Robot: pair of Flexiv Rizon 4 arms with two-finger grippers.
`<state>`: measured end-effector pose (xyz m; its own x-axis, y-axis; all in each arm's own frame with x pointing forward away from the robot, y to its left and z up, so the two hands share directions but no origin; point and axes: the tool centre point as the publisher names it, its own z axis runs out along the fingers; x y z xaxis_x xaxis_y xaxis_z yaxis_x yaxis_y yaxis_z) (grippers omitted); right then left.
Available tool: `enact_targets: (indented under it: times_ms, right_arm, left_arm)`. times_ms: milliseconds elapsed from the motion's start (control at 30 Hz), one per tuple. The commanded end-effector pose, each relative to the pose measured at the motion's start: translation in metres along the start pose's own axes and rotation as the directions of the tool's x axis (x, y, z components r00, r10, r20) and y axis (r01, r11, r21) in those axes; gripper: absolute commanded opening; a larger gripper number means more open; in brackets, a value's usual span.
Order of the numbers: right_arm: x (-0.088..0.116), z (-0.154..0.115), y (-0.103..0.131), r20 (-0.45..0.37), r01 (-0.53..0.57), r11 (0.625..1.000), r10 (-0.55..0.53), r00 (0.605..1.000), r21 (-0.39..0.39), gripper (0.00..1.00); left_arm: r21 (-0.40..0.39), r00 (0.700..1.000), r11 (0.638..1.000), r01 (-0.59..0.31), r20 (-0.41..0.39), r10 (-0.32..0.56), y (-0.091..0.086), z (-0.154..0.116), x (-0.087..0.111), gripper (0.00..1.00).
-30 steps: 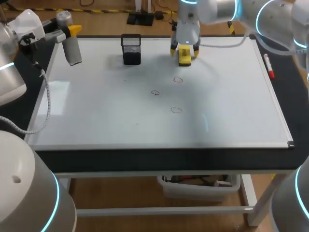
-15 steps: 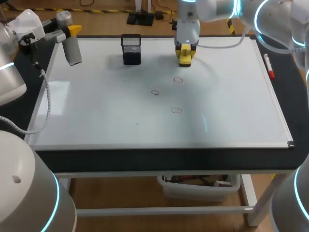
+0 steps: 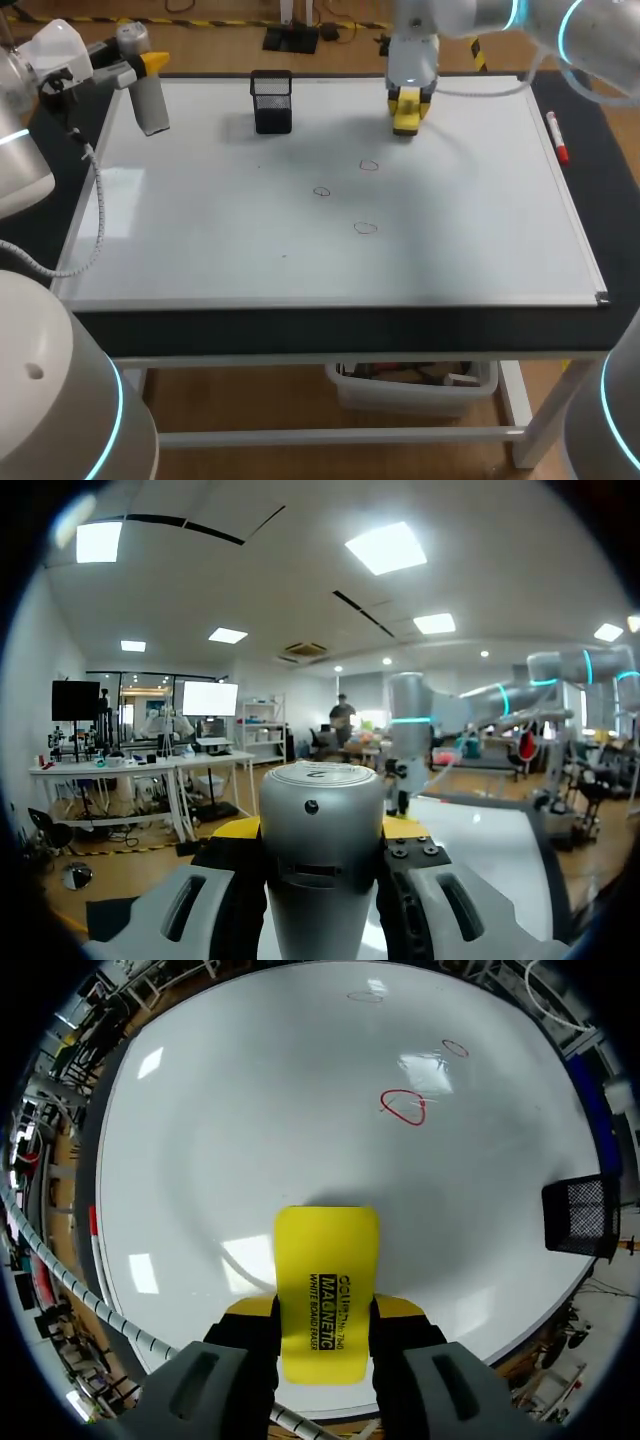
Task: Pick up the inspection probe, press it on each red-marked spot on the whiteboard one by one, put down the probe, pick up the eraser, and wipe off all the red marks.
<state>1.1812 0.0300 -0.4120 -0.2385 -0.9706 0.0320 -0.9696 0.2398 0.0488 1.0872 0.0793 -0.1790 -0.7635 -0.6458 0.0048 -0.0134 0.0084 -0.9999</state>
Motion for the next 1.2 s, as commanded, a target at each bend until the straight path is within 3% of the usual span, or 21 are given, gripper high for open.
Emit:
enact_targets:
  times_ms: [33,367,600,900,1200]
  right_arm:
    - [0.042,-0.038,0.046,0.017,-0.028,0.994,0.027,0.999,0.104,0.00]
    - [0.105,-0.036,0.074,0.022,-0.162,0.981,0.161,0.987,0.110,0.00]
    - [0.136,-0.036,0.090,0.023,-0.225,0.967,0.224,0.974,0.122,0.00]
    - [0.157,-0.035,0.102,0.035,-0.278,0.952,0.275,0.961,0.128,0.00]
    - [0.157,-0.035,0.102,0.035,-0.278,0.952,0.275,0.961,0.128,0.00]
  left_arm:
    - [0.004,1.000,1.000,-0.002,0.000,0.002,0.000,0.000,0.000,0.00]
    - [0.004,1.000,1.000,-0.002,0.000,0.002,0.000,0.000,0.000,0.00]
    - [0.004,1.000,1.000,-0.002,0.000,0.002,0.000,0.000,0.000,0.00]
    - [0.004,1.000,1.000,-0.002,0.000,0.002,0.000,0.000,0.000,0.00]
    - [0.004,1.000,1.000,-0.002,0.000,0.002,0.000,0.000,0.000,0.00]
